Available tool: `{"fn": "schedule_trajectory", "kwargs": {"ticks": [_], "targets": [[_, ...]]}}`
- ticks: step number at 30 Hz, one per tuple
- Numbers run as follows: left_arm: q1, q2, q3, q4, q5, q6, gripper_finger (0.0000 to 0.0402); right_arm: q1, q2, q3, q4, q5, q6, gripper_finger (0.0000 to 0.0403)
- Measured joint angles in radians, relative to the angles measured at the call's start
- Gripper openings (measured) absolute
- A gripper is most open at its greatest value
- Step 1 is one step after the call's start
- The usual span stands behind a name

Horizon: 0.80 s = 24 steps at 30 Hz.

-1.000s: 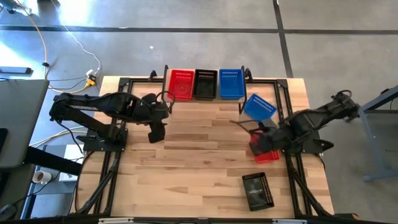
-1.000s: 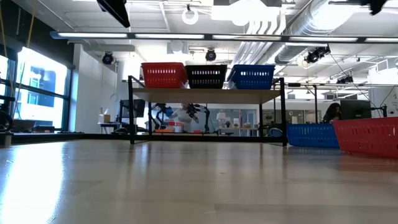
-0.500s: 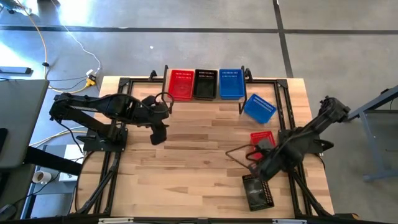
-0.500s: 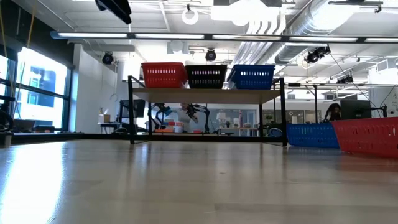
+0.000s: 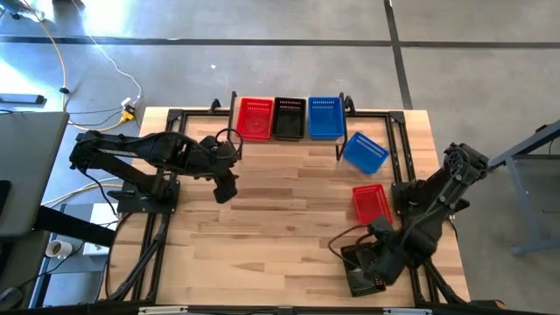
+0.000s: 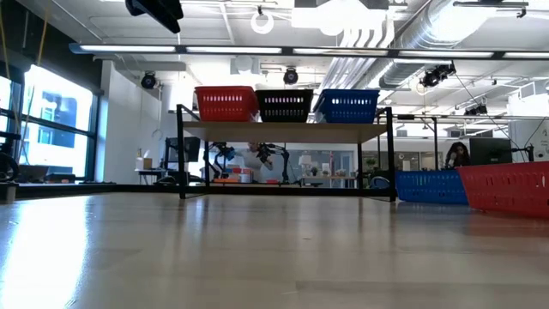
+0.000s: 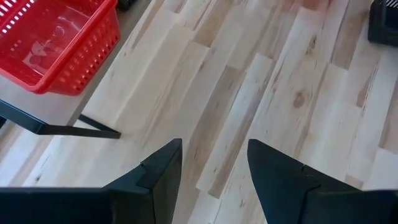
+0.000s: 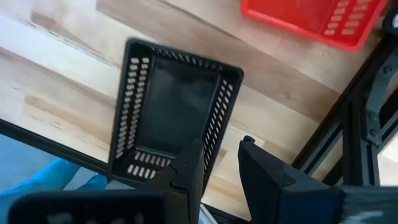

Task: Stack baskets on shelf by color
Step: Stack the black bin on top of the black bins on the shelf

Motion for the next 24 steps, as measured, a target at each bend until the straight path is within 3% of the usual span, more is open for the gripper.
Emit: {"fn": "schedule_trajectory", "kwargs": {"ticks": [24], "targets": [[0.0, 0.0, 0.0, 0.0, 0.0, -0.069, 0.0172, 0.168, 0.188, 0.0, 0.126, 0.033, 0.228, 0.0087]]}}
